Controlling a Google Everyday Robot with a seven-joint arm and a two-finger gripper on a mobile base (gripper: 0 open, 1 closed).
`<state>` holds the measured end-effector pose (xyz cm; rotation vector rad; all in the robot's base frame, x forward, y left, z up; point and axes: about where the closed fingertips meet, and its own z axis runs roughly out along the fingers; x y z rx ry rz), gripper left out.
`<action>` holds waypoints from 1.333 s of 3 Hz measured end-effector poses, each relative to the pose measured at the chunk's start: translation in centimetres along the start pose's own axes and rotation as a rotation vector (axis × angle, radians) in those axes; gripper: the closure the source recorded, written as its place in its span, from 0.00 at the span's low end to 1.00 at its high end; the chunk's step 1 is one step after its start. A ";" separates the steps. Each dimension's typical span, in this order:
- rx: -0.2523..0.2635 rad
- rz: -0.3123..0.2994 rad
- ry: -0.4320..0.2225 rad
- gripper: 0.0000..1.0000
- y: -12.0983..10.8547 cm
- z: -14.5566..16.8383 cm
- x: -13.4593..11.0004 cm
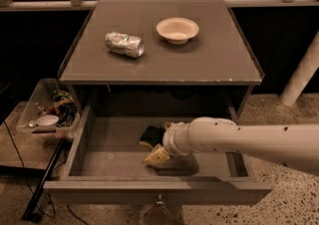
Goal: Pick sponge from top drawer and place on counter
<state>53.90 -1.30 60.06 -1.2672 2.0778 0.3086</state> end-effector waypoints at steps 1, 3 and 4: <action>0.000 0.000 0.000 0.42 0.0 0.0 0.0; 0.000 0.000 0.000 0.88 0.0 0.0 0.0; -0.008 -0.004 -0.005 1.00 0.0 -0.7 -0.3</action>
Offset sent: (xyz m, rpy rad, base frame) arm 0.0000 0.0000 0.0000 0.0000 0.0000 0.0000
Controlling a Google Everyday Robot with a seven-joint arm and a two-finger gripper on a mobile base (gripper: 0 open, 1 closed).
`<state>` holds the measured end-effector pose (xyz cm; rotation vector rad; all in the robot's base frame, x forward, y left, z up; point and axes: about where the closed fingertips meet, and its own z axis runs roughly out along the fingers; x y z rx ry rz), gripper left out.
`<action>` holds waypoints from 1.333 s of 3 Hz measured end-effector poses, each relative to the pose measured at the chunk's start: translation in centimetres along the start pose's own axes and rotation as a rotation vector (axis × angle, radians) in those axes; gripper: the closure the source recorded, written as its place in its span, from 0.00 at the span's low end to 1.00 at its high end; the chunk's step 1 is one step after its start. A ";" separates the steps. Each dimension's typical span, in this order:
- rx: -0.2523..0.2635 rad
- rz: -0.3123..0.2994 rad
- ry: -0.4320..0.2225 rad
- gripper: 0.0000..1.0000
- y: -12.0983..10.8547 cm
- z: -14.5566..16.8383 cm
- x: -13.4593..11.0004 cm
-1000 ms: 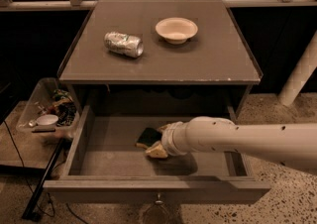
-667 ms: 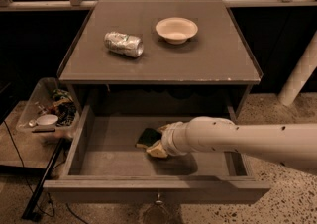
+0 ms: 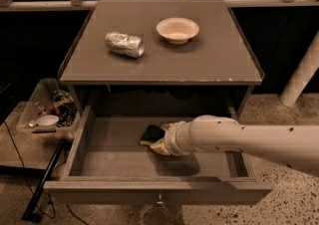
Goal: Pick sponge from top drawer and place on counter
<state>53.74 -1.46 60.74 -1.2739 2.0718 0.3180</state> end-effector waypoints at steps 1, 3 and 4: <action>0.005 -0.010 -0.032 1.00 -0.6 -2.9 -1.1; 0.059 -0.028 -0.129 1.00 -2.5 -12.8 -2.9; 0.093 -0.048 -0.144 1.00 -4.7 -18.2 -4.4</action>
Offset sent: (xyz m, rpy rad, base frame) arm -0.0288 -0.0767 0.1291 0.0818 -0.1490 -0.0209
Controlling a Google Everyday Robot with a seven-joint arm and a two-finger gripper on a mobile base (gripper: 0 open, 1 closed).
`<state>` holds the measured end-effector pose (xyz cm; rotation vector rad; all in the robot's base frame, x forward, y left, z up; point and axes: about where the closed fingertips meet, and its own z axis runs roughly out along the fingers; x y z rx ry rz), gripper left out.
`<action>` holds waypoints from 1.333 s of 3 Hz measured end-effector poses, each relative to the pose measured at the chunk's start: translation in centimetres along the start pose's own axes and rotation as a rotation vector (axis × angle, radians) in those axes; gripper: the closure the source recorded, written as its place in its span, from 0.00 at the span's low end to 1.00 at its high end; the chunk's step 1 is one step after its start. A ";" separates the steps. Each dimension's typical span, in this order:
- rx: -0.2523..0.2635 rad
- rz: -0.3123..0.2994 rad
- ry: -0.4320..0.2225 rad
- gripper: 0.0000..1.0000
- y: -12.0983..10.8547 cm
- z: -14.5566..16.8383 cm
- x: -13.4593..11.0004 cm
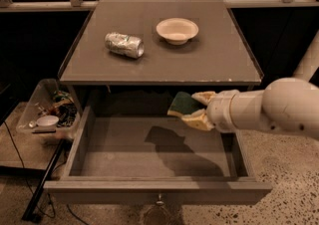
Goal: Pick sponge from top drawer and place on counter
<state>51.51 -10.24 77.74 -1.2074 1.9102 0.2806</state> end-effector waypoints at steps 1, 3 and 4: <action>0.035 -0.018 0.007 1.00 -4.0 -4.0 -2.3; 0.091 -0.034 0.013 1.00 -8.7 -6.5 -5.6; 0.089 -0.038 0.018 1.00 -9.7 -5.4 -5.5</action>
Offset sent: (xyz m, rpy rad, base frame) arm 0.0824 -0.0675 0.1472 -0.0752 -0.0890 -0.0922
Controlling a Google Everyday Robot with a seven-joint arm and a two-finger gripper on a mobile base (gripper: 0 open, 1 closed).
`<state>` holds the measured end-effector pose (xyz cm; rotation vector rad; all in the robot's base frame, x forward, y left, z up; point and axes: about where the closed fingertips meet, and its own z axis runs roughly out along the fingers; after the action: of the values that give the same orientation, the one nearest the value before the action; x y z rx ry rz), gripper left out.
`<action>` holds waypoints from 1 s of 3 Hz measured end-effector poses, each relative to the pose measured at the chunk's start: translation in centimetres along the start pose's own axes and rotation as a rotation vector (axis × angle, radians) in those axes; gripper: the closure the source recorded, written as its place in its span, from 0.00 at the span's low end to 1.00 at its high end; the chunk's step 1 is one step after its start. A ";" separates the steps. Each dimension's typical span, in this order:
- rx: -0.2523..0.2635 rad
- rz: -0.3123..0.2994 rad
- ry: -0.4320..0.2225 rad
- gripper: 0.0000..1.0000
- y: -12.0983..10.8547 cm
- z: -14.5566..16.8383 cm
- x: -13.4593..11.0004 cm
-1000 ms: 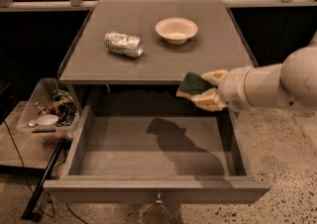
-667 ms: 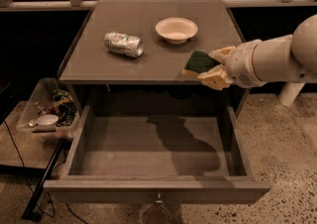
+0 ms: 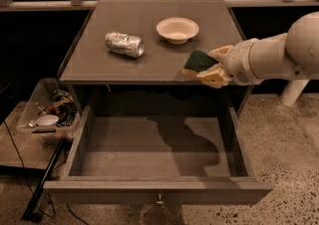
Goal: Pick sponge from top drawer and place on counter
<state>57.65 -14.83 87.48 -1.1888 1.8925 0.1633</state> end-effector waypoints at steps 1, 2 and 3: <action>0.011 -0.011 -0.008 1.00 -2.3 1.4 -0.1; 0.023 -0.003 -0.038 1.00 -5.0 2.5 -0.2; 0.032 0.016 -0.057 1.00 -7.5 3.5 0.1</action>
Offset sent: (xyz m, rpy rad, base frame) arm 0.0918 -0.0273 0.0062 0.0604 -0.0650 -0.0165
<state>65.55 -17.07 87.68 -1.1362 1.8483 0.1729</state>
